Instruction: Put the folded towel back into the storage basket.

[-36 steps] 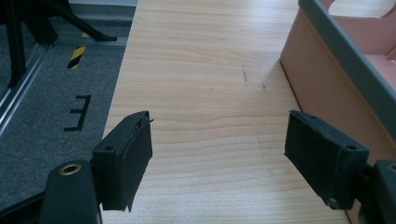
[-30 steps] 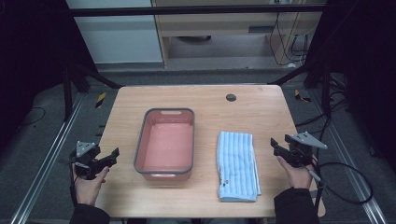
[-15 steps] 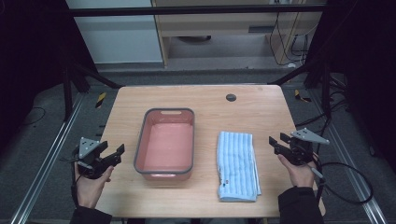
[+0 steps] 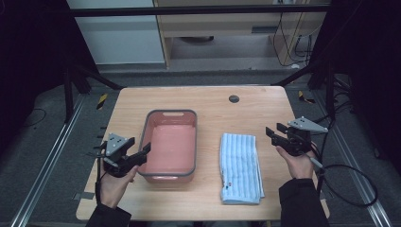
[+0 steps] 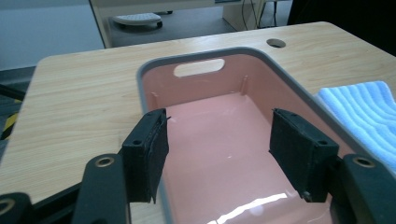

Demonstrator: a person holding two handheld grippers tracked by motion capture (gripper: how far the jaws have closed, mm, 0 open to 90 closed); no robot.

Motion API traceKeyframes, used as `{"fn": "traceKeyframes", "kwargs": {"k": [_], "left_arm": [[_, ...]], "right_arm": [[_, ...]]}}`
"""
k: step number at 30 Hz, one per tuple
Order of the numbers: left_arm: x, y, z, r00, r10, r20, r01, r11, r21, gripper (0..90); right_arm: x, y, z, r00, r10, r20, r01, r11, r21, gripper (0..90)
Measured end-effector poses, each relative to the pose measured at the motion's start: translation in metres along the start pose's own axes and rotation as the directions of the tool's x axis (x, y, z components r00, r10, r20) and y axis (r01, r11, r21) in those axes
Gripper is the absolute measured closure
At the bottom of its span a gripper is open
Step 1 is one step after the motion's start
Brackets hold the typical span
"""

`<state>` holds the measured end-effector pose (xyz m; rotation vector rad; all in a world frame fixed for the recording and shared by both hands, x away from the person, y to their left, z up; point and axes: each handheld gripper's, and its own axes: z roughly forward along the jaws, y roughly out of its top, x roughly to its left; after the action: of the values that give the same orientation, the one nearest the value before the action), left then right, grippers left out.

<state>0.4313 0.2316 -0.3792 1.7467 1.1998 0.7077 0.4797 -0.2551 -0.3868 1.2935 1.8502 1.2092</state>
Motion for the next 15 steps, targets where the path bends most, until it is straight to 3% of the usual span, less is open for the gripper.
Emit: {"fn": "traceKeyframes", "kwargs": {"k": [10, 15], "left_arm": [[-0.037, 0.003, 0.015, 0.9976, 0.043, 0.054, -0.043, 0.9990, 0.010, 40.0], [-0.066, 0.003, 0.023, 0.9917, 0.061, 0.113, -0.063, 0.9979, 0.014, 40.5]], "right_arm": [[0.002, 0.009, 0.007, 0.9998, -0.004, -0.017, 0.004, 1.000, -0.006, 57.2], [0.004, 0.011, 0.015, 0.9993, -0.011, -0.035, 0.011, 1.000, 0.007, 60.0]]}}
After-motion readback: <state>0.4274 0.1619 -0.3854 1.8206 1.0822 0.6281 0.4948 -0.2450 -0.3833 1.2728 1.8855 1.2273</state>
